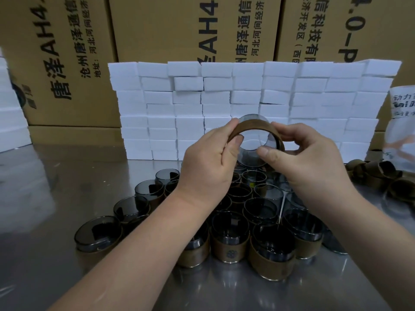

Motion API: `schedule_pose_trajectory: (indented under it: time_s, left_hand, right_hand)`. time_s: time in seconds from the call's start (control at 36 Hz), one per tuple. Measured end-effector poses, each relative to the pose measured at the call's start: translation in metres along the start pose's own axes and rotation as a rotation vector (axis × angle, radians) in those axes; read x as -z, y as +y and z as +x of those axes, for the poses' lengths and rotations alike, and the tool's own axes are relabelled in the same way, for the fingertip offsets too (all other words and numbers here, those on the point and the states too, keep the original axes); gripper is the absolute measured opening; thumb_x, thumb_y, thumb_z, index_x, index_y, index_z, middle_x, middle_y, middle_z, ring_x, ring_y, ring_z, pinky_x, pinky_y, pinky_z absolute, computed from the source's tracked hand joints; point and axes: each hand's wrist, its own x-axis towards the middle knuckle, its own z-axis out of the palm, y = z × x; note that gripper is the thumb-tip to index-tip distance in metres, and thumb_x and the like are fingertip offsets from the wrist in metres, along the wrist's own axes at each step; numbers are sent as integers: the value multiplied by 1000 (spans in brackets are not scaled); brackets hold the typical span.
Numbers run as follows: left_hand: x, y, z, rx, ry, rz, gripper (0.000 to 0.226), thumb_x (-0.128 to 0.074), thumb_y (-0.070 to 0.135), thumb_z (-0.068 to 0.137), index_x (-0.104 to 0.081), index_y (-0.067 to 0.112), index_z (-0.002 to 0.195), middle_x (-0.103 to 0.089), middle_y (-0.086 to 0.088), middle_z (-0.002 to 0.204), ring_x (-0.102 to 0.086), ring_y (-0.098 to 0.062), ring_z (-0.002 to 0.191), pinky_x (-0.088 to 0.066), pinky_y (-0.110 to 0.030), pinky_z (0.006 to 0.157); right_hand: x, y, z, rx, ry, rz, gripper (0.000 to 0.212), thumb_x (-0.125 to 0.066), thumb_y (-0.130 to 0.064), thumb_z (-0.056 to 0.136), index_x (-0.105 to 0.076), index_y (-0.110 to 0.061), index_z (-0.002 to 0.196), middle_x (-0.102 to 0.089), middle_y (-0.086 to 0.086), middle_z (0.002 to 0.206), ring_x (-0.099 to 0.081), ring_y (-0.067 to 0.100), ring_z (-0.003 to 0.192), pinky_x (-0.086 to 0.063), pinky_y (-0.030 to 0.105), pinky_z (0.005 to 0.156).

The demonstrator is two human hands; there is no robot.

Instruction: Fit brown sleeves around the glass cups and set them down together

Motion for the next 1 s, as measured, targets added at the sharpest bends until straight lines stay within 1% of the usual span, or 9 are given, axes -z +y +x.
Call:
schedule_pose_trajectory:
  time_s: [0.08, 0.25, 0.36, 0.5, 0.64, 0.72, 0.83, 0.89, 1.0]
  left_hand:
    - [1, -1, 1, 26, -18, -15, 52, -40, 40, 89, -60, 3, 120, -54, 13, 100, -52, 1, 95, -42, -14, 84]
    - [-6, -2, -1, 141, -119, -210, 75, -24, 65, 88, -45, 10, 134, -41, 13, 116, -42, 16, 106, -30, -2, 93]
    - [-10, 4, 3, 486, -256, -508, 71, -27, 58, 79, -33, 26, 142, -42, 5, 143, -39, -8, 131, -34, -36, 108]
    - [-8, 13, 13, 737, -229, -615, 39, -30, 50, 95, -63, 30, 90, -63, 9, 90, -63, -18, 84, -48, -30, 63]
    - [-6, 13, 16, 843, -293, -687, 42, -33, 28, 92, -61, 5, 112, -62, -21, 118, -60, -25, 90, -51, -36, 70]
    - [-7, 13, 17, 840, -281, -740, 41, -28, 23, 91, -63, 8, 105, -68, -16, 98, -61, -26, 87, -51, -39, 76]
    - [-9, 14, 14, 822, -261, -703, 32, -33, 26, 92, -62, 19, 80, -67, 0, 68, -61, -14, 62, -46, -19, 50]
    - [-12, 18, 12, 823, -236, -675, 31, -38, 30, 92, -60, 20, 74, -64, 3, 59, -59, -11, 51, -43, -15, 44]
    - [-18, 19, 10, 828, -198, -620, 29, -42, 42, 93, -57, 19, 83, -62, -4, 83, -61, -17, 75, -49, -31, 73]
  right_hand:
    - [-1, 2, 1, 37, 5, 40, 34, -78, -25, 68, -59, -39, 93, -64, -36, 81, -65, -4, 59, -49, 9, 57]
    - [-2, 8, 3, 102, 3, 62, 33, -79, -22, 70, -60, -38, 91, -63, -34, 82, -62, -6, 59, -48, 8, 60]
    - [-2, 8, 4, 104, 17, 8, 38, -79, -23, 68, -54, -41, 91, -58, -40, 85, -63, -2, 59, -51, 13, 60]
    - [-7, 8, 0, 60, -16, -10, 60, -80, -24, 65, -46, -41, 111, -60, -33, 88, -67, 0, 69, -53, 13, 64]
    - [-5, 2, -1, 40, -64, -95, 95, -80, -34, 61, -34, -23, 143, -51, -7, 122, -65, 5, 83, -51, 22, 78]
    - [-3, -1, -2, 47, -129, -153, 101, -82, -56, 51, -37, -32, 138, -46, -12, 122, -58, -5, 81, -46, 7, 70]
    - [-7, -4, 0, -1, -151, -129, 53, -43, -70, 57, -41, -54, 108, -46, -30, 111, -50, -20, 87, -36, -4, 68]
    - [-11, 0, 6, -47, -112, -35, 35, -37, -68, 63, -49, -50, 90, -55, -21, 97, -55, -15, 80, -41, 7, 73]
    - [-14, 6, 4, -104, -102, -5, 40, -29, -76, 66, -56, -51, 79, -64, -12, 99, -60, 10, 94, -46, 38, 88]
